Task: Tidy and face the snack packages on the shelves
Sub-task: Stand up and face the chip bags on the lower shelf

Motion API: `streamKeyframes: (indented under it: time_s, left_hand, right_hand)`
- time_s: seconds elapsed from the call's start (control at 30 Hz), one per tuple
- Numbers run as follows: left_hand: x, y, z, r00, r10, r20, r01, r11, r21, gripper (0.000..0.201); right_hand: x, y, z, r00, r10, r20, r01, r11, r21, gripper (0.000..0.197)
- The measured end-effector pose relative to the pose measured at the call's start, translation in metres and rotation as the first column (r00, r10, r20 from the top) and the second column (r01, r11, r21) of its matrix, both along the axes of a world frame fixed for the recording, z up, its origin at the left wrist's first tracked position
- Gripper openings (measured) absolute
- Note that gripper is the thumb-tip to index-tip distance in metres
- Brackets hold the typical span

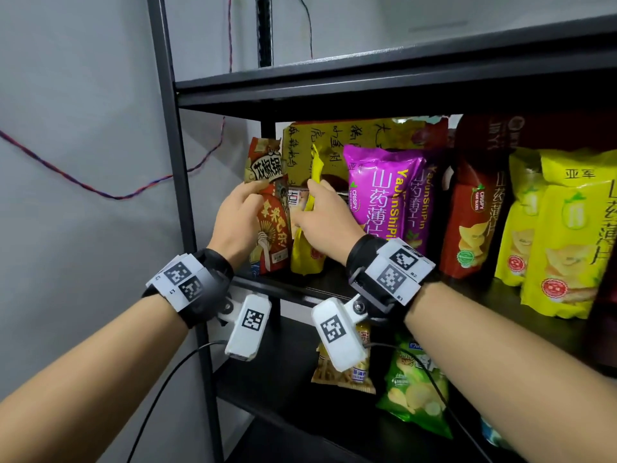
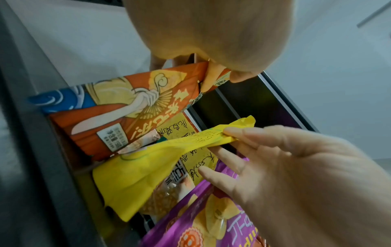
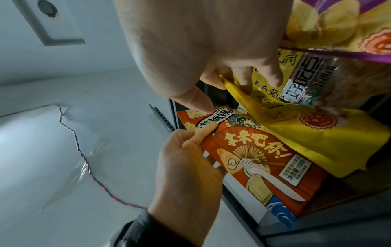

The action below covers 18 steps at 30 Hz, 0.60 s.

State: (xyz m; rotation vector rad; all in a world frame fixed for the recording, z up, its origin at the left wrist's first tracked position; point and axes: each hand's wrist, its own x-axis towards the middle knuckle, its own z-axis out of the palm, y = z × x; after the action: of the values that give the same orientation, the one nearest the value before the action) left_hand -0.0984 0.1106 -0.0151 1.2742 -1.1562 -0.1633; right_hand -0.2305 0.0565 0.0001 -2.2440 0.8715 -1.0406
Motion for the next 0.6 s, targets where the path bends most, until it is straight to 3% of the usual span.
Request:
streamKeyframes:
  time_s: [0.17, 0.23, 0.3, 0.4, 0.5, 0.6]
  left_hand:
    - [0.01, 0.008, 0.006, 0.991, -0.043, -0.128, 0.034, 0.997, -0.071, 0.054]
    - [0.01, 0.02, 0.0, 0.986, -0.043, -0.163, 0.019, 0.989, -0.143, 0.039]
    - [0.01, 0.04, -0.011, 0.99, 0.107, -0.097, -0.128, 0.962, -0.241, 0.023]
    - [0.007, 0.084, -0.028, 0.939, 0.345, -0.014, -0.322, 0.86, -0.396, 0.014]
    - [0.0, 0.139, -0.052, 0.891, 0.453, 0.006, -0.393, 0.778, -0.49, 0.037]
    - [-0.012, 0.195, -0.092, 0.876, 0.482, 0.017, -0.42, 0.78, -0.464, 0.051]
  right_hand:
    - [-0.005, 0.014, 0.002, 0.988, 0.096, 0.119, -0.092, 0.995, -0.042, 0.059]
    - [-0.009, 0.026, 0.002, 0.963, 0.162, 0.215, -0.158, 0.987, -0.035, 0.055]
    - [-0.013, 0.042, -0.001, 0.932, 0.222, 0.288, -0.211, 0.975, -0.067, 0.047]
    - [-0.017, 0.076, -0.012, 0.861, 0.328, 0.389, -0.304, 0.945, -0.124, 0.032]
    - [-0.015, 0.11, -0.036, 0.782, 0.414, 0.467, -0.429, 0.9, -0.079, 0.02]
    - [-0.004, 0.141, -0.079, 0.748, 0.491, 0.447, -0.554, 0.832, 0.013, 0.013]
